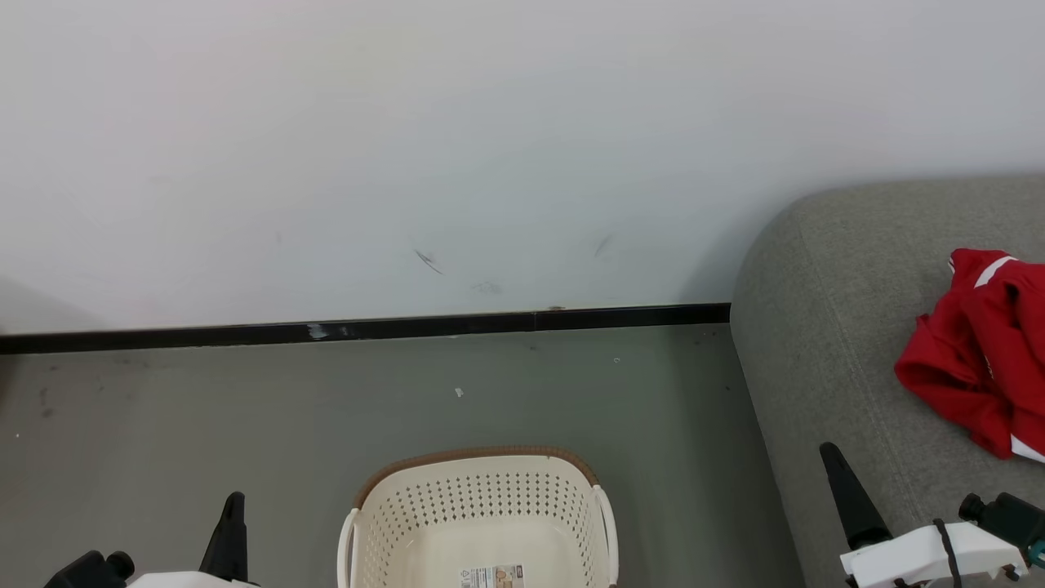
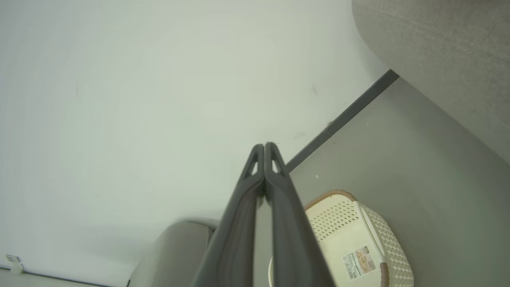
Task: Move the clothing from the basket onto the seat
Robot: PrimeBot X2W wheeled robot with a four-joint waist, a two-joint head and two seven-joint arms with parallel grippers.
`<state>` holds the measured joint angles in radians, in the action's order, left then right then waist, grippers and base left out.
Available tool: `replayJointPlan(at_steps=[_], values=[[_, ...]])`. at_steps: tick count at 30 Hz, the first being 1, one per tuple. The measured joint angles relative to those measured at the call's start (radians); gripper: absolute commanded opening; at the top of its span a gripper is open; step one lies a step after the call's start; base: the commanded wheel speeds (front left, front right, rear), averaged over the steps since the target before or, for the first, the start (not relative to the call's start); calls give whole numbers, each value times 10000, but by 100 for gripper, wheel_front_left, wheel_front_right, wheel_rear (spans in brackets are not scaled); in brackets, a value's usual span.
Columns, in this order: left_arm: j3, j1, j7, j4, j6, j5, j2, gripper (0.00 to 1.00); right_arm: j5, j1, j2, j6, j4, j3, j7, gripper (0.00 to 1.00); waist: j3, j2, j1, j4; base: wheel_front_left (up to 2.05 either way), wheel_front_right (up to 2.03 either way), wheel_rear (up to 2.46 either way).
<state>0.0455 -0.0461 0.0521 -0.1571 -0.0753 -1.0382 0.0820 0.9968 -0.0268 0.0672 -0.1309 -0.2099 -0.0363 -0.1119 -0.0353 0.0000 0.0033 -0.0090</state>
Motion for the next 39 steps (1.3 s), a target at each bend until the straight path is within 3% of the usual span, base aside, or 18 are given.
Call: replayJointPlan(at_steps=[11, 39], values=[[-290, 221, -360, -119, 353, -1365, -132, 0, 1703, 162, 113, 2, -186, 163, 343, 0, 109, 0, -23, 22, 0, 0, 0], [-1035, 818, -1319, -408, 1237, -4838, -410, 0, 6013, 788, 408, 2, -431, 476, 1076, 0, 308, 0, -28, 77, 0, 0, 0]])
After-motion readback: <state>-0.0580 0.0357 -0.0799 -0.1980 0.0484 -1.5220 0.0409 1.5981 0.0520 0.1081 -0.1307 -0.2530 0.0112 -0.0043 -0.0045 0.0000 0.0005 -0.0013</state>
